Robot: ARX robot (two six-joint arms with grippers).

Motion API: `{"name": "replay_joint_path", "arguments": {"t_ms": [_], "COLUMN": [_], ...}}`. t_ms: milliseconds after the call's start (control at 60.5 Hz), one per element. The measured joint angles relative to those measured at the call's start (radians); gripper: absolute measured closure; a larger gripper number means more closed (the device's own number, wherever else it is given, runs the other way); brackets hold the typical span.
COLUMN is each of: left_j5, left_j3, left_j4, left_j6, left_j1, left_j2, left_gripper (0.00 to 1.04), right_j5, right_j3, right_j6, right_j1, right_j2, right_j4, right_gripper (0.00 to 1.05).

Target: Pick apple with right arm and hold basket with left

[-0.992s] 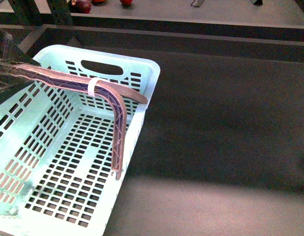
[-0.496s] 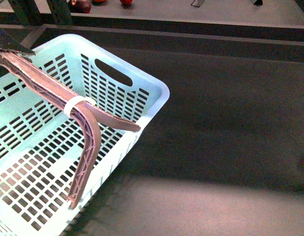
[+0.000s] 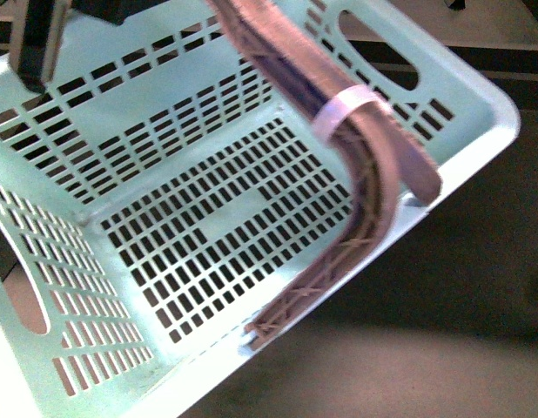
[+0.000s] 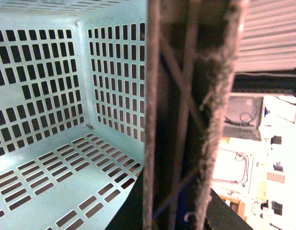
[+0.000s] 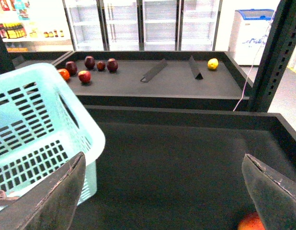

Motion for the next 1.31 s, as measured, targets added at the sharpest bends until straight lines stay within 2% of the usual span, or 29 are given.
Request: {"name": "replay_joint_path", "arguments": {"t_ms": [281,645,678,727,760,793,860,1041,1157,1306], "left_j5": [-0.015,-0.019,-0.019,-0.019,-0.019,-0.019,-0.018,-0.019,-0.018,-0.019], "left_j3": [0.042,0.042,0.042,0.042,0.042,0.042,0.042,0.042,0.042,0.042], "left_j4": [-0.027,-0.031,-0.031,-0.031,-0.032,-0.032,-0.032,-0.032,-0.032,-0.032], "left_j6": [0.021,0.034,0.034,0.034,0.034,0.034,0.037,0.038,0.037,0.038], "left_j1": [-0.116,-0.127,-0.127,-0.127,-0.127,-0.127,-0.127,-0.127,-0.127,-0.127], "left_j2": [-0.005,-0.013,-0.014,-0.014,-0.014,-0.014,-0.015,-0.016,-0.016,-0.016], "left_gripper": [0.98,0.98,0.98,0.98,0.98,0.98,0.98,0.98,0.98,0.98], "right_j5": [0.0,0.0,0.032,0.121,0.143,0.136,0.105,-0.028,-0.079,-0.088], "right_j3": [0.0,0.0,0.013,0.087,0.129,0.153,0.154,0.152,0.156,0.218], "right_j6": [0.0,0.0,0.026,0.107,0.149,0.188,0.204,0.14,0.05,-0.041], "right_j1": [0.0,0.0,0.008,0.021,0.01,-0.009,-0.056,-0.288,-0.438,-0.548], "right_j2": [0.0,0.0,0.021,0.117,0.194,0.259,0.335,0.579,0.869,1.329], "right_j4": [0.0,0.0,-0.043,-0.224,-0.324,-0.389,-0.406,-0.19,0.065,0.414], "right_gripper": [0.09,0.09,0.09,0.09,0.09,0.09,0.09,0.09,0.09,0.09]}}
